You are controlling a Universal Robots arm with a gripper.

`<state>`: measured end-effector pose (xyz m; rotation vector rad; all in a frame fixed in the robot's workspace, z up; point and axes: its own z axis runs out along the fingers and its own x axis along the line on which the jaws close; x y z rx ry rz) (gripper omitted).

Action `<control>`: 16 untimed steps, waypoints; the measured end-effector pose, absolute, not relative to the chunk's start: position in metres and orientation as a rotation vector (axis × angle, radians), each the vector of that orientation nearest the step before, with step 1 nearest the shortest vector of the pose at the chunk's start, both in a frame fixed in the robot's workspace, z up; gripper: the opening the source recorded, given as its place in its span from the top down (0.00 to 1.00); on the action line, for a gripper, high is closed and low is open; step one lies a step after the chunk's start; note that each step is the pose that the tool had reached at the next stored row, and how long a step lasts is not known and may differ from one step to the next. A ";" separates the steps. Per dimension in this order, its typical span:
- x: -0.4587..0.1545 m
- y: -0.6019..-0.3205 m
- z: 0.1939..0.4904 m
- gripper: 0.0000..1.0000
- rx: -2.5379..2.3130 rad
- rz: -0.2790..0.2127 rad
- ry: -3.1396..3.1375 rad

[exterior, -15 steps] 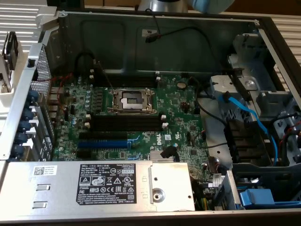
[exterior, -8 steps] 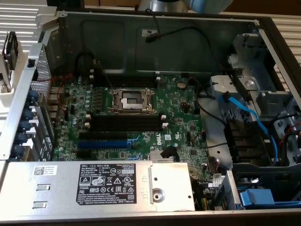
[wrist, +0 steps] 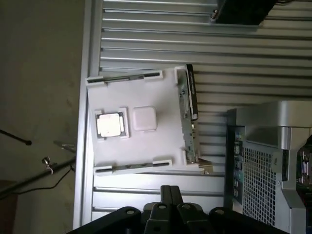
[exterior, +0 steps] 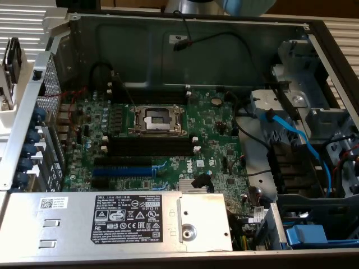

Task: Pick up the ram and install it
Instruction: 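Reach for the ram, then pick up the ram and move it above insertion slot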

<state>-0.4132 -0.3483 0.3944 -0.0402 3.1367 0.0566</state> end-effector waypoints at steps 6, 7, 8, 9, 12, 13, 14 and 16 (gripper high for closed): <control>-0.463 -0.334 0.392 0.90 -0.045 0.057 3.137; -0.463 -0.334 0.391 0.90 -0.048 0.057 3.137; -0.463 -0.334 0.391 0.90 -0.049 0.057 3.137; -0.463 -0.334 0.391 0.90 -0.050 0.057 3.137; -0.463 -0.334 0.391 0.90 -0.065 0.057 3.137; -0.463 -0.334 0.391 0.90 -0.065 0.057 3.137; -0.463 -0.334 0.391 0.90 -0.065 0.057 3.137; -0.463 -0.334 0.391 0.90 -0.066 0.057 3.137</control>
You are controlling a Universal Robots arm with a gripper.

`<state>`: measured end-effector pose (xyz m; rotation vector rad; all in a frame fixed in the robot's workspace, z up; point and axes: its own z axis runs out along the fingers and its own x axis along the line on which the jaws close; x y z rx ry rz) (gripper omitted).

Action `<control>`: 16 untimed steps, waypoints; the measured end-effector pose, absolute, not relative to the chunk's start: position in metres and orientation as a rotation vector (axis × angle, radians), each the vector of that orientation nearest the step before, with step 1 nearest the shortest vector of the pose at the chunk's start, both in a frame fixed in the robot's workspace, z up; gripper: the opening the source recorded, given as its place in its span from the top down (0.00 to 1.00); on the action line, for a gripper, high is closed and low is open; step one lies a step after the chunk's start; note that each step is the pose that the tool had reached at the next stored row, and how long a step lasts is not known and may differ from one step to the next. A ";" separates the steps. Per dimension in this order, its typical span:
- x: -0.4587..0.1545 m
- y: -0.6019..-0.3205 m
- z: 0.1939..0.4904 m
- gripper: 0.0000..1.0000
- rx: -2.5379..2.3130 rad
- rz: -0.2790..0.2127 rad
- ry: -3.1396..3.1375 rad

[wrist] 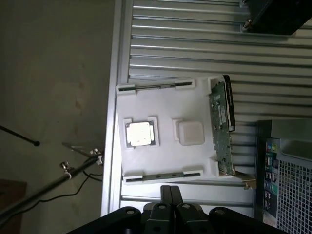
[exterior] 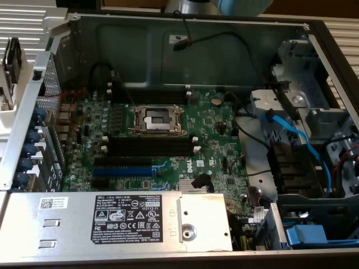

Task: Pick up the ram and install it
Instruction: 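Pick up the ram and move it above insertion slot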

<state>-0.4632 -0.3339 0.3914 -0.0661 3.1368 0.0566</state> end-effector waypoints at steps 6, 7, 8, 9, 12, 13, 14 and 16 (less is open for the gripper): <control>-0.463 -0.334 0.391 0.90 -0.063 0.057 3.137; -0.463 -0.334 0.391 0.90 -0.059 0.057 3.137; -0.463 -0.334 0.391 0.90 -0.052 0.057 3.137; -0.463 -0.334 0.391 0.90 -0.043 0.057 3.137; -0.463 -0.334 0.391 0.90 0.008 0.056 3.137; -0.463 -0.334 0.391 0.90 0.032 0.056 3.136; -0.463 -0.334 0.391 0.90 0.055 0.056 3.136; -0.463 -0.334 0.390 0.90 0.102 0.056 3.134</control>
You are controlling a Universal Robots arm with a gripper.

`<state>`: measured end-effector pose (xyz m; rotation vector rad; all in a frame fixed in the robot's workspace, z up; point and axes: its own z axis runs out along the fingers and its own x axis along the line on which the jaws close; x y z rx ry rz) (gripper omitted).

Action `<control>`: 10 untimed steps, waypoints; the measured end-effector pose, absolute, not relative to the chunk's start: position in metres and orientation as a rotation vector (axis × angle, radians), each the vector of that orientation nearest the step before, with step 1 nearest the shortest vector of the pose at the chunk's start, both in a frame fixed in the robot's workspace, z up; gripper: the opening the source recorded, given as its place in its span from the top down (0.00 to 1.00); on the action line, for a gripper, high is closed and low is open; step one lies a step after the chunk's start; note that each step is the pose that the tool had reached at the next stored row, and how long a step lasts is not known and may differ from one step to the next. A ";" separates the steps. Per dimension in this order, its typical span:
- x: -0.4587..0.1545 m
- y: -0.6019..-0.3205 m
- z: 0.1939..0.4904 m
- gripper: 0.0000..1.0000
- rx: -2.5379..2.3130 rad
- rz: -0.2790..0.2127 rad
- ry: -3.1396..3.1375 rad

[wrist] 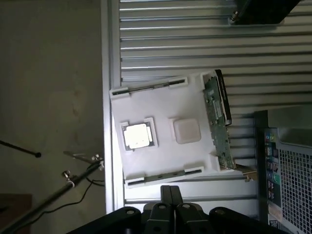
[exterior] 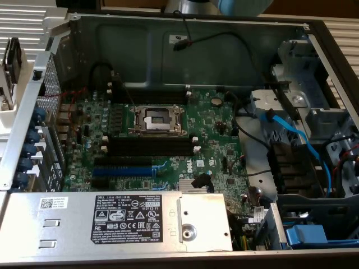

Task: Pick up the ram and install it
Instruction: 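Pick up the ram and move it above insertion slot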

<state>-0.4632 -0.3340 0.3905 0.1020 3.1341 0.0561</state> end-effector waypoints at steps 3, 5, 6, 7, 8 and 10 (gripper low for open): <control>-0.463 -0.334 0.390 0.90 0.142 0.056 3.132; -0.463 -0.334 0.390 0.90 0.165 0.056 3.130; -0.463 -0.334 0.390 0.90 0.186 0.056 3.129; -0.463 -0.334 0.390 0.90 0.211 0.056 3.127; -0.463 -0.334 0.389 0.90 0.237 0.057 3.125; -0.463 -0.334 0.389 0.90 0.289 0.057 3.120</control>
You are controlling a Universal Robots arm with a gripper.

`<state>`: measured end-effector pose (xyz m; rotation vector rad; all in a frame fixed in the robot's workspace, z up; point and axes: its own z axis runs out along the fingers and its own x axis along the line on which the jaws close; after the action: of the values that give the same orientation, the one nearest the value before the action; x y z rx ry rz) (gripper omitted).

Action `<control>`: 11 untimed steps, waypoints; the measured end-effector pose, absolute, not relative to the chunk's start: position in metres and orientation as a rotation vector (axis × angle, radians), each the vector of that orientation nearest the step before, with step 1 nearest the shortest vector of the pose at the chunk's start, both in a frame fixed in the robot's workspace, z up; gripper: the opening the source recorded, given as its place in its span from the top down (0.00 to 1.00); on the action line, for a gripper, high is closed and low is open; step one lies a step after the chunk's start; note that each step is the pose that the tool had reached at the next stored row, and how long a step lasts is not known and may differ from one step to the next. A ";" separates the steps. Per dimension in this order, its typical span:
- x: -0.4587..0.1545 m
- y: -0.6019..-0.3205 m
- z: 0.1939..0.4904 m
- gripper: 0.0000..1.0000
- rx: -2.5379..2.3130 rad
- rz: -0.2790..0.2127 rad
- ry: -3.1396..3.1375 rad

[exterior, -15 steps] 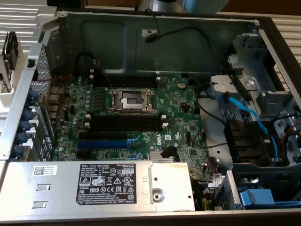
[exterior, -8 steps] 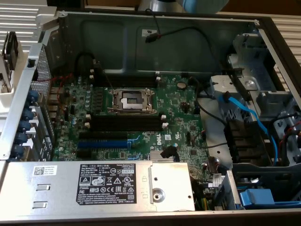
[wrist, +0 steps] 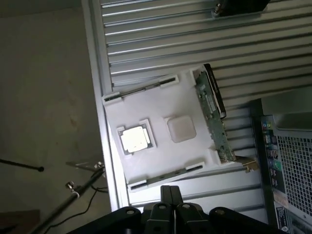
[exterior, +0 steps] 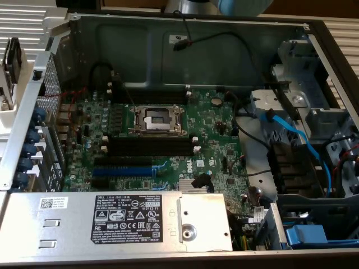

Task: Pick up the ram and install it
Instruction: 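Pick up the ram and move it above insertion slot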

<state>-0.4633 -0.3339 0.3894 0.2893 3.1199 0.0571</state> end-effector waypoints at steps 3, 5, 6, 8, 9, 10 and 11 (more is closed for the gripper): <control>-0.463 -0.334 0.389 0.90 0.356 0.060 3.112; -0.464 -0.334 0.389 0.90 0.385 0.065 3.109; -0.464 -0.334 0.389 0.90 0.387 0.069 3.109; -0.464 -0.334 0.389 0.90 0.371 0.078 3.112; -0.464 -0.334 0.389 0.90 0.348 0.084 3.115; -0.464 -0.334 0.389 0.90 0.321 0.089 3.118; -0.464 -0.334 0.389 0.90 0.294 0.093 3.122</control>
<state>-0.4637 -0.3339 0.3892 0.2940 3.1216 0.0928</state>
